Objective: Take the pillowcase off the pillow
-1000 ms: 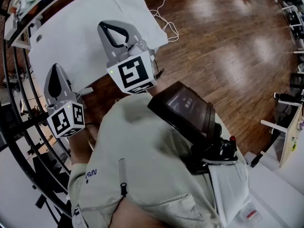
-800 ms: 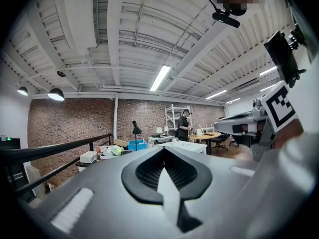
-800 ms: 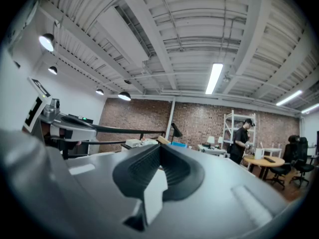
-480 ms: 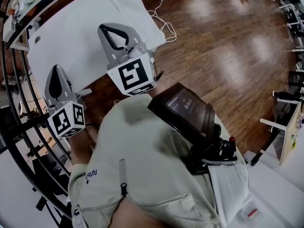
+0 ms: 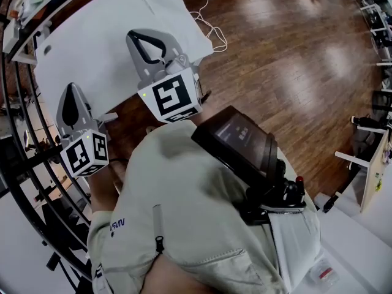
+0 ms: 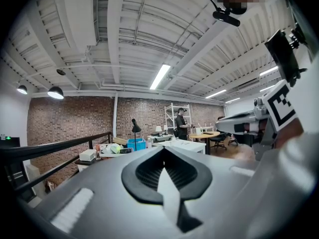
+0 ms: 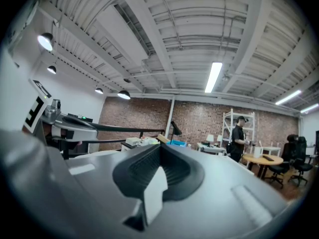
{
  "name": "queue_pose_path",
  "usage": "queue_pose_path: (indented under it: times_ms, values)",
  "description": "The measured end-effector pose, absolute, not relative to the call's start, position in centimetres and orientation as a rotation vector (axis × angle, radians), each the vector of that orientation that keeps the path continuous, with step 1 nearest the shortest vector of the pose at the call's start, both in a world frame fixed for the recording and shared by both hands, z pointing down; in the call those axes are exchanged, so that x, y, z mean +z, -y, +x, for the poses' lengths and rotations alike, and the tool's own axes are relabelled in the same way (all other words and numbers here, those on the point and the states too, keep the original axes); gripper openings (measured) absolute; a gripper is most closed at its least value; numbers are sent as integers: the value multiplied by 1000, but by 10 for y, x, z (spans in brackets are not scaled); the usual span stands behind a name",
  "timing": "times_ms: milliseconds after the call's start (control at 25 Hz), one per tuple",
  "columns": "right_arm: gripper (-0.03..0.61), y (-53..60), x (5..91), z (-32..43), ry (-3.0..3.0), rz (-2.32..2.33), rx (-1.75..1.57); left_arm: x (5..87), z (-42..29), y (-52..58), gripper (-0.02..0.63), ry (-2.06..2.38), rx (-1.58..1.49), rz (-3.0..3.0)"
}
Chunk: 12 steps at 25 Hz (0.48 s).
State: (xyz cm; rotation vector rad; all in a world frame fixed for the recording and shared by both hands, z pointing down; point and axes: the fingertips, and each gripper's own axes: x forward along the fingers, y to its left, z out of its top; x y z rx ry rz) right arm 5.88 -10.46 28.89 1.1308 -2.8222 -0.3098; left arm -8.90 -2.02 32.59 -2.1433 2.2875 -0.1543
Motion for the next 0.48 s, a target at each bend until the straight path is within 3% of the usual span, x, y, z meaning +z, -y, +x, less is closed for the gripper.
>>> queue_pose_path:
  times_ms: [480]
  values:
    - [3,103,289,58,2829,1126,-312,326,-89,20,6,-2284,-156,-2143]
